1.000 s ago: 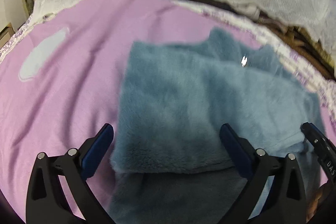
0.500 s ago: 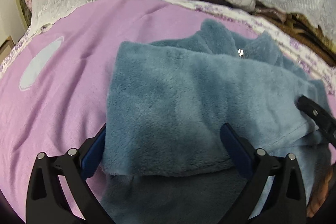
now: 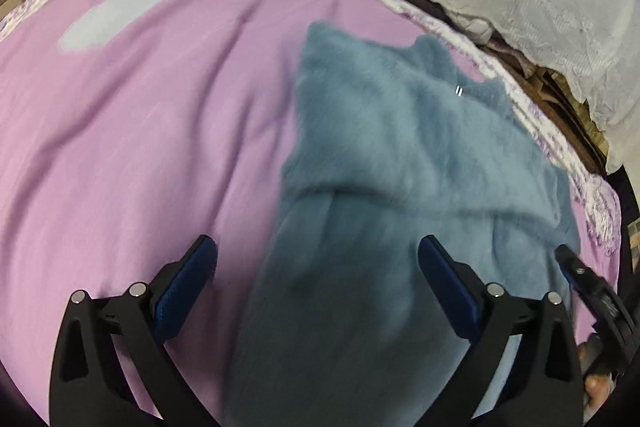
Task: Fold small clothes
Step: 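Move the right gripper to the jacket hem beside the grey-trimmed pocket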
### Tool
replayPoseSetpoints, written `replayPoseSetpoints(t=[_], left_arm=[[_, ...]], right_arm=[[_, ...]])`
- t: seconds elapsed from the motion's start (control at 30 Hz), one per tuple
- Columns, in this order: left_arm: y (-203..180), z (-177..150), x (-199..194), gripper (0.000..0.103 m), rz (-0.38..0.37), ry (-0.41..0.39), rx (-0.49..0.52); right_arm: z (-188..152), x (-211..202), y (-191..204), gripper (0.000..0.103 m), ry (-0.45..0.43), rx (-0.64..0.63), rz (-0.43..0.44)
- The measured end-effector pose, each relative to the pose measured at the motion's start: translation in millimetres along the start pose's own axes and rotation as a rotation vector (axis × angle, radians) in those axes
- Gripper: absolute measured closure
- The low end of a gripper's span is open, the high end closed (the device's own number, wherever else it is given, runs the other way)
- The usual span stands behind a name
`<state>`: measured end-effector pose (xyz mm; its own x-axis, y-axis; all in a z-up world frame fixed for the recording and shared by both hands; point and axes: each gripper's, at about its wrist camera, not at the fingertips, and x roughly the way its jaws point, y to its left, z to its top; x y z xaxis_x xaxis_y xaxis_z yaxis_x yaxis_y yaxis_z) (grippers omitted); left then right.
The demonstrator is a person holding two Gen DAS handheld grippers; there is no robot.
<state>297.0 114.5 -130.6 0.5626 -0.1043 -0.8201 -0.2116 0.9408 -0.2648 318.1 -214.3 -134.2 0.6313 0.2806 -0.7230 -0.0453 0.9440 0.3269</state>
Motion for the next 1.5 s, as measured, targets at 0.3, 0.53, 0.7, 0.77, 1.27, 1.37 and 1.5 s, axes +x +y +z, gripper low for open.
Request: replayPoseSetpoints(t=[0.3,0.53,0.7,0.77,1.27,1.37,1.5], left_arm=[[9,-60,-37,0.004,0.029,-0.035,0.087],[14,-90,-56,0.004,0.025,-0.044,0.113],[29,-109,-70,0.004,-0.061,-0.029,0.083],[34,-115,-76,0.004,-0.100,-0.024,0.080],[50,-126,-88,0.005,-0.312,0.019,0.044],[59,-124,-93,0.005,-0.409,0.014,-0.006],[62,-125,-103,0.005,-0.514,-0.015,-0.027]], right_arm=[[-34,-57,-15,0.045,-0.045,0.005,0.040],[-69,-91,-45,0.045,-0.070,0.050,0.024],[-93,-108,-53,0.045,-0.078,0.046,0.024],[-100,-115,-57,0.045,-0.080,0.053,0.032],[-120,-127,-65,0.045,-0.048,0.068,0.082],[-120,-127,-66,0.045,-0.046,0.069,0.086],[-120,-126,-67,0.045,-0.045,0.075,0.085]])
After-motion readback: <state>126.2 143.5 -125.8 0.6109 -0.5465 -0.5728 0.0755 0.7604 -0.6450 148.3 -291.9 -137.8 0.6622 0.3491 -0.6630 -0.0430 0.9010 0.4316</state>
